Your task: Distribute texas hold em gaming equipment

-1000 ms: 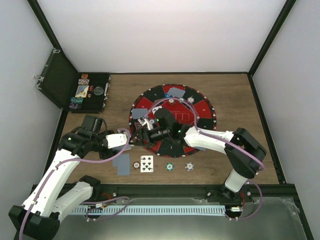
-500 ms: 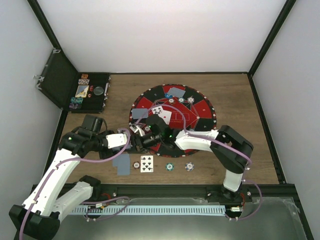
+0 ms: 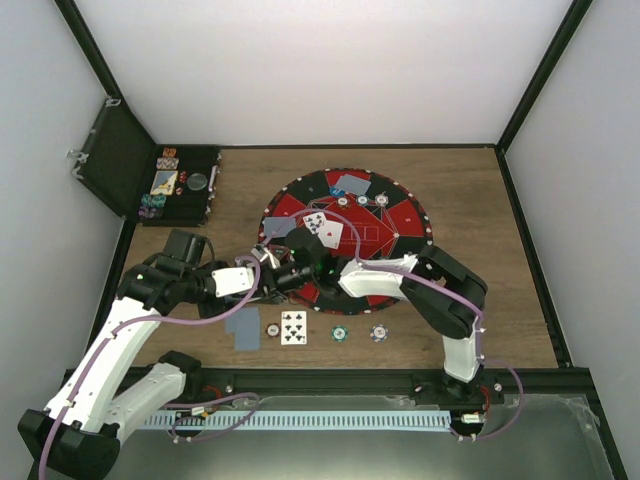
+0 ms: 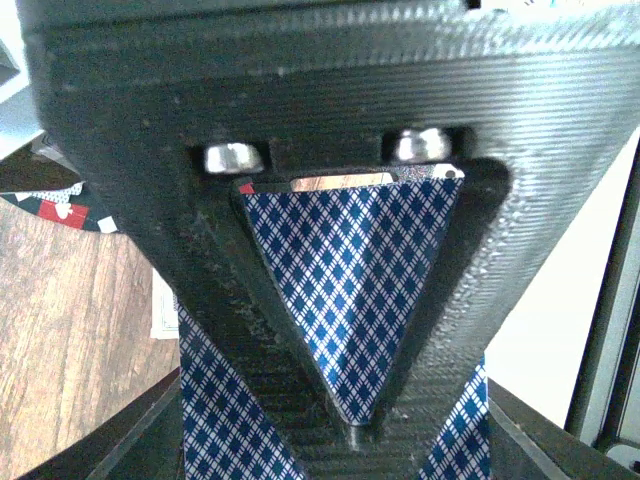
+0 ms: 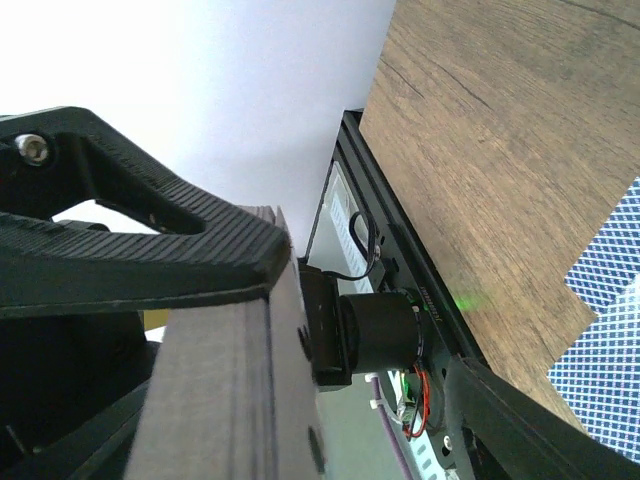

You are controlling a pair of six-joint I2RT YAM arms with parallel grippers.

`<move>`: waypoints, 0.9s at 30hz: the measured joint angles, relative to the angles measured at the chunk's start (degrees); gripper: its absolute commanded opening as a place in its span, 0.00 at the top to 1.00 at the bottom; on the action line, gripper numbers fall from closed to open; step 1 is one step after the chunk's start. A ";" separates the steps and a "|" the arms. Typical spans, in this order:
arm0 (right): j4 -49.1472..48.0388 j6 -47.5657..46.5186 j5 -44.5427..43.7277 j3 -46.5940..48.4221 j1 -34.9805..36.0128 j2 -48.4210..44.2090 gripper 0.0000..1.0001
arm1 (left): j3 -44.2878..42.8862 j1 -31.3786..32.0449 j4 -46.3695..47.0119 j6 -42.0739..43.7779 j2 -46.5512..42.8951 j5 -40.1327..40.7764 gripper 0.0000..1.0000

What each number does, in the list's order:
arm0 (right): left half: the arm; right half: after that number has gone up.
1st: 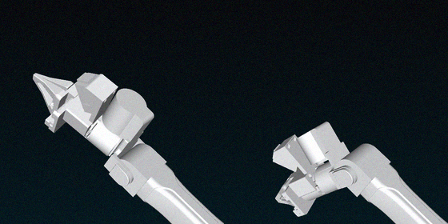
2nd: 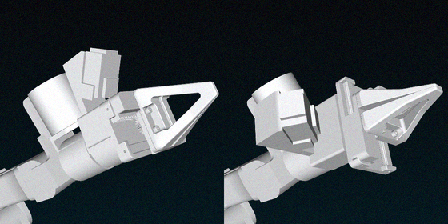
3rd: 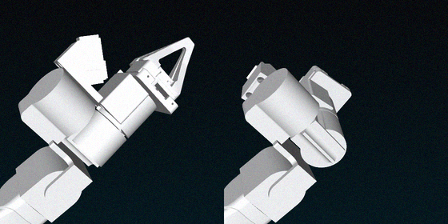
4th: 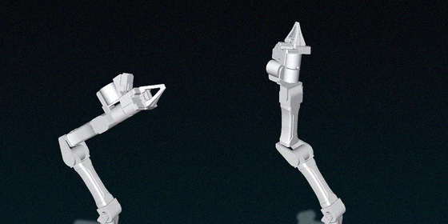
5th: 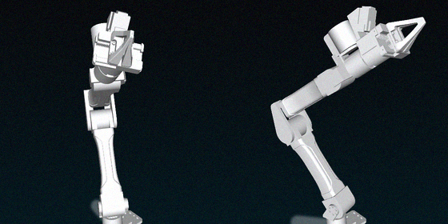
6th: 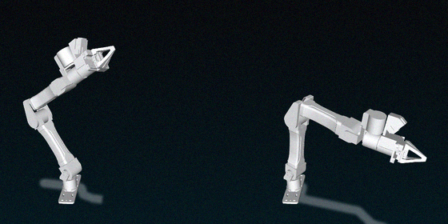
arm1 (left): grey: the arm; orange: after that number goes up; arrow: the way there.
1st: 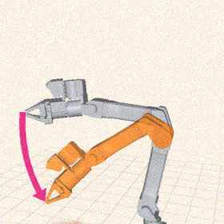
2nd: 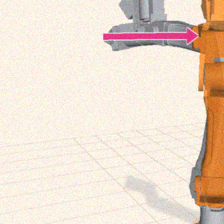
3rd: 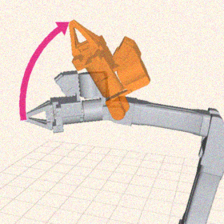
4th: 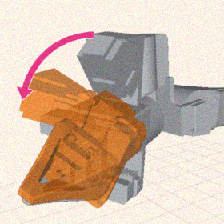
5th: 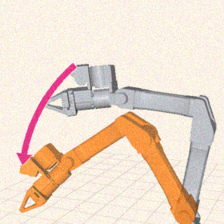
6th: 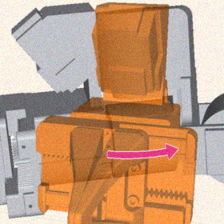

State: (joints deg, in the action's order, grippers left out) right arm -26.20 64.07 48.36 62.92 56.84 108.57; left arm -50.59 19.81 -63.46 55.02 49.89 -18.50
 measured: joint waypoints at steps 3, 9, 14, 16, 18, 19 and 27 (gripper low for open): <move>-0.28 0.37 -0.04 -0.07 -0.09 0.42 0.35 | 0.00 0.00 0.00 0.00 0.00 0.00 0.96; -4.26 1.46 -0.22 -3.15 -1.66 0.37 0.40 | 0.00 0.00 -0.17 0.02 0.13 0.02 0.96; -6.95 1.77 -0.48 -6.23 -2.93 -1.20 0.43 | 0.00 0.11 -0.11 0.00 0.57 -0.26 0.96; -7.08 1.68 -0.63 -7.28 -3.45 -2.14 0.46 | 0.00 0.11 -0.13 0.02 0.57 -0.26 0.96; -7.08 1.42 -0.68 -8.66 -4.20 -3.37 0.49 | 0.00 0.09 -0.31 0.02 0.57 -0.09 0.96; -6.88 1.33 -0.68 -9.11 -4.57 -3.93 0.51 | 0.00 0.09 -0.35 0.02 0.57 0.02 0.96; -4.22 -0.02 -1.05 -11.02 -6.49 -7.39 0.58 | 0.00 0.09 -0.13 0.02 0.57 0.28 0.96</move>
State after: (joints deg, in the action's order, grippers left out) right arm -30.41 64.05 47.31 51.90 50.35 101.19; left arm -50.59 19.90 -63.59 55.05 50.46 -18.22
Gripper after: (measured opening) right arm 0.460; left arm 0.618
